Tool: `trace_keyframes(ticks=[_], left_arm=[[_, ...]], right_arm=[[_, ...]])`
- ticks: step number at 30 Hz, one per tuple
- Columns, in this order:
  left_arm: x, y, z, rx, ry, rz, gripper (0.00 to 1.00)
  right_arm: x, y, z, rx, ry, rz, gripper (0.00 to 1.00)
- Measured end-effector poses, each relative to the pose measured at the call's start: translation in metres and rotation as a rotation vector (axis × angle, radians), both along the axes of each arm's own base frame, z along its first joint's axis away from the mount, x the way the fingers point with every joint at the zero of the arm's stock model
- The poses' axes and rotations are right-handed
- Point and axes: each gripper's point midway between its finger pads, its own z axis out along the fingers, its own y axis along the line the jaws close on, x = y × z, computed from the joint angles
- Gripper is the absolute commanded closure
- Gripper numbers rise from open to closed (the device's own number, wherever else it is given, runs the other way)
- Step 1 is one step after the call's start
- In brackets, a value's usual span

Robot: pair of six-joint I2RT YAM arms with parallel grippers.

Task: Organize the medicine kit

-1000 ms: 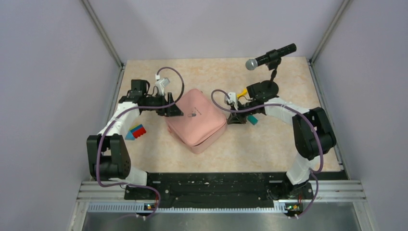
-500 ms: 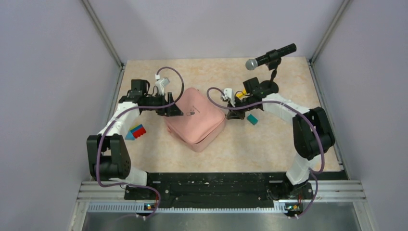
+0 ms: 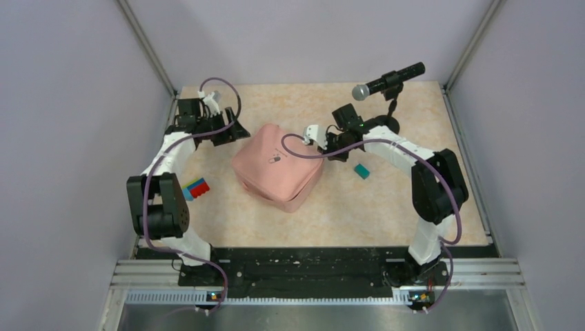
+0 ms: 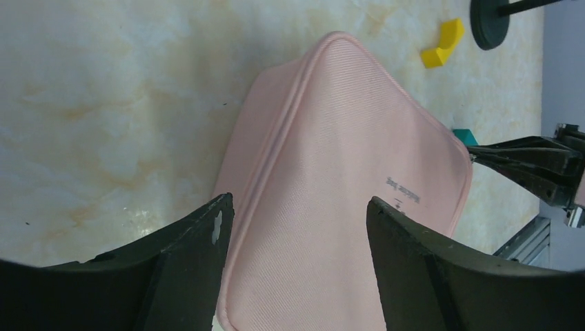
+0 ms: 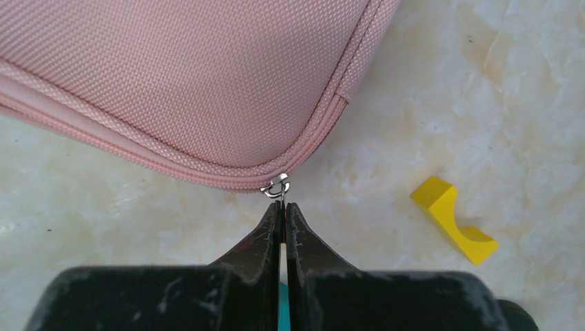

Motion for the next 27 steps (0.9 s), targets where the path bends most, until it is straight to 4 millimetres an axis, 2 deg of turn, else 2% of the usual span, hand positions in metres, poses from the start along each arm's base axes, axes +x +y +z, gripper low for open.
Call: trace_keyframes(ticks=[4, 9, 13, 17, 19, 27], left_arm=[[0.001, 0.001, -0.032, -0.031, 0.093, 0.035, 0.26], [-0.015, -0.006, -0.057, -0.084, 0.169, 0.043, 0.27], [-0.018, -0.008, -0.060, -0.105, 0.166, 0.043, 0.27], [-0.017, -0.009, -0.060, -0.112, 0.152, 0.036, 0.27], [-0.018, -0.010, -0.060, -0.113, 0.151, 0.033, 0.28], [-0.019, -0.008, -0.062, -0.107, 0.150, 0.035, 0.27]], right_arm=[[0.016, 0.001, -0.003, -0.031, -0.024, -0.009, 1.00], [0.012, 0.005, -0.002, -0.027, -0.010, 0.051, 0.96], [0.005, 0.008, -0.003, -0.001, 0.011, 0.102, 0.91], [0.002, 0.015, -0.007, 0.027, 0.032, 0.125, 0.90], [0.003, 0.015, -0.010, 0.033, 0.041, 0.118, 1.00], [0.005, 0.018, -0.013, 0.058, 0.057, 0.108, 1.00]])
